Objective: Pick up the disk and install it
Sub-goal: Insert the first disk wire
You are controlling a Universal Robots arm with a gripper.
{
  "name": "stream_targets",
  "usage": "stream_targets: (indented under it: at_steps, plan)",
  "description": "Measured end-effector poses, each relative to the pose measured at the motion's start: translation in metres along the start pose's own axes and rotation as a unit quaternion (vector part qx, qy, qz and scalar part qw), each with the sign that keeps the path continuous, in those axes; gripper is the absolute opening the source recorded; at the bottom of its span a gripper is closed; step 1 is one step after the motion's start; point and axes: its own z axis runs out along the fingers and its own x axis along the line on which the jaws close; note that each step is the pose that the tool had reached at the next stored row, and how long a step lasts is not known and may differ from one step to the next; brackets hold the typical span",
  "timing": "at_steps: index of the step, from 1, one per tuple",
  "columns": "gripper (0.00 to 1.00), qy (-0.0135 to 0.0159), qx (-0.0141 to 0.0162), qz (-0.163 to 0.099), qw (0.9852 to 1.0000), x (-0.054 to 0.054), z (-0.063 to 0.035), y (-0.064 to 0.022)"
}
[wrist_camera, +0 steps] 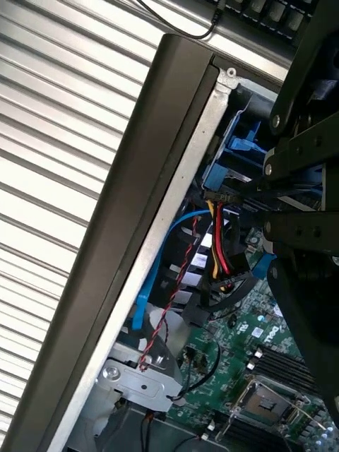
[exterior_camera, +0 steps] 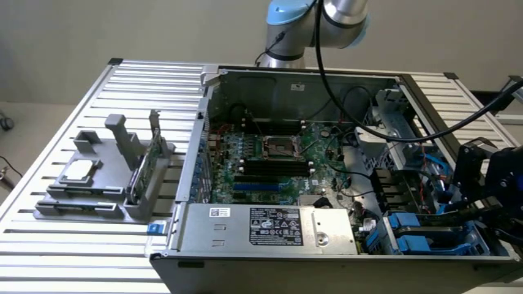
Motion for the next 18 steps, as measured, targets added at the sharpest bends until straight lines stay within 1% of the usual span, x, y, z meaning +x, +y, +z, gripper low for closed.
stream_targets:
  at_steps: [5,7,8,10,14,18]
  plan:
    - [0.23,0.0023,-0.0017,0.006,1.0,-0.0002,0.0,-0.001]
    - [0.25,0.0032,-0.0025,0.008,1.0,-0.0006,-0.0002,-0.0013]
    - [0.31,0.0037,-0.0029,0.009,1.0,-0.0009,-0.0003,-0.0015]
    - [0.31,0.0042,-0.0039,0.011,0.9999,-0.0014,-0.0005,-0.0017]
    - [0.31,0.0043,-0.0059,0.017,0.9998,-0.0022,0.0007,-0.0021]
    - [0.31,0.0055,-0.0074,0.02,0.9998,-0.0029,0.0028,-0.0025]
